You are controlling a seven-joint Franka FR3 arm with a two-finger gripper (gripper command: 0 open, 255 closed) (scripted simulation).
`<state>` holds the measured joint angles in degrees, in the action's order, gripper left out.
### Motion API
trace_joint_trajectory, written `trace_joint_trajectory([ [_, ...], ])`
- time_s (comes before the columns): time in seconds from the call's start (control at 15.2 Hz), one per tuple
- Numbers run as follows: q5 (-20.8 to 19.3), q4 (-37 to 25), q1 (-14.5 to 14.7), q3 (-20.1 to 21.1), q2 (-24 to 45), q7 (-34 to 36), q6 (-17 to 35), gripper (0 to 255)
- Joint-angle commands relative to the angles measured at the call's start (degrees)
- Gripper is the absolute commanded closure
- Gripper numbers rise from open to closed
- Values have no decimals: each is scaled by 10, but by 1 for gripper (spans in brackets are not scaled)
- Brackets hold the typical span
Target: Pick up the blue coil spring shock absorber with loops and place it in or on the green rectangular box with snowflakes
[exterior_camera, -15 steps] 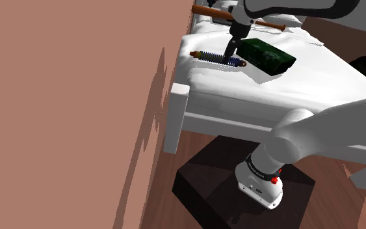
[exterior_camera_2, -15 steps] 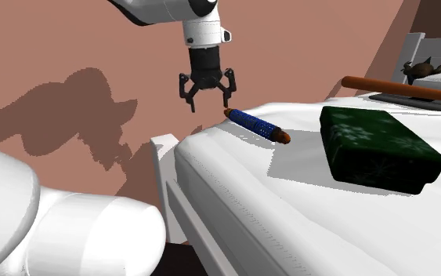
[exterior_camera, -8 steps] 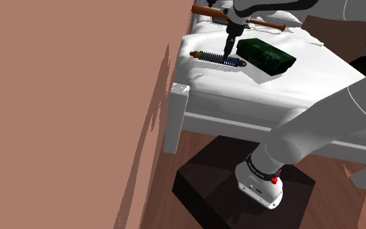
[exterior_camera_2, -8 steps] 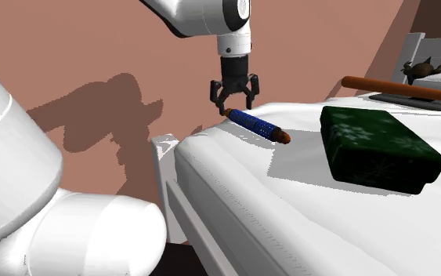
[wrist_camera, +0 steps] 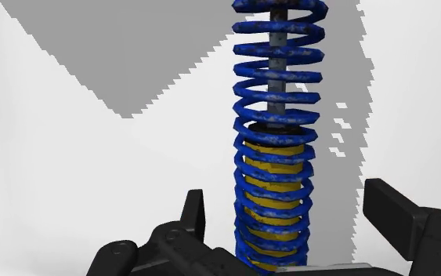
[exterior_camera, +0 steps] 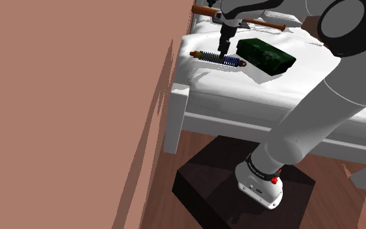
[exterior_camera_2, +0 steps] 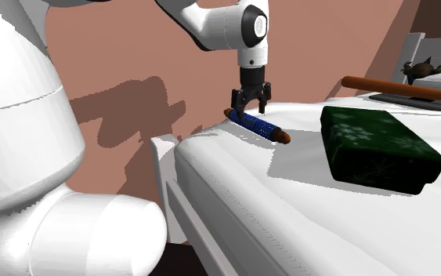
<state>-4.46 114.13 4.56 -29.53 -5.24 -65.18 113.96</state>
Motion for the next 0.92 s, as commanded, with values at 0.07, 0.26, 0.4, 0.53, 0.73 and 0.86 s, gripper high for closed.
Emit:
trace_joint_trajectory([
  [0.07,3,15,0,-2,8,-5,22,0],
  [0.26,7,28,-1,-3,15,-7,41,0],
  [0.4,7,28,-1,-3,15,-7,41,0],
  [0.53,7,28,-1,-3,15,-7,41,0],
  [0.73,7,28,-1,-3,15,-7,41,0],
  [0.86,7,28,-1,-3,15,-7,41,255],
])
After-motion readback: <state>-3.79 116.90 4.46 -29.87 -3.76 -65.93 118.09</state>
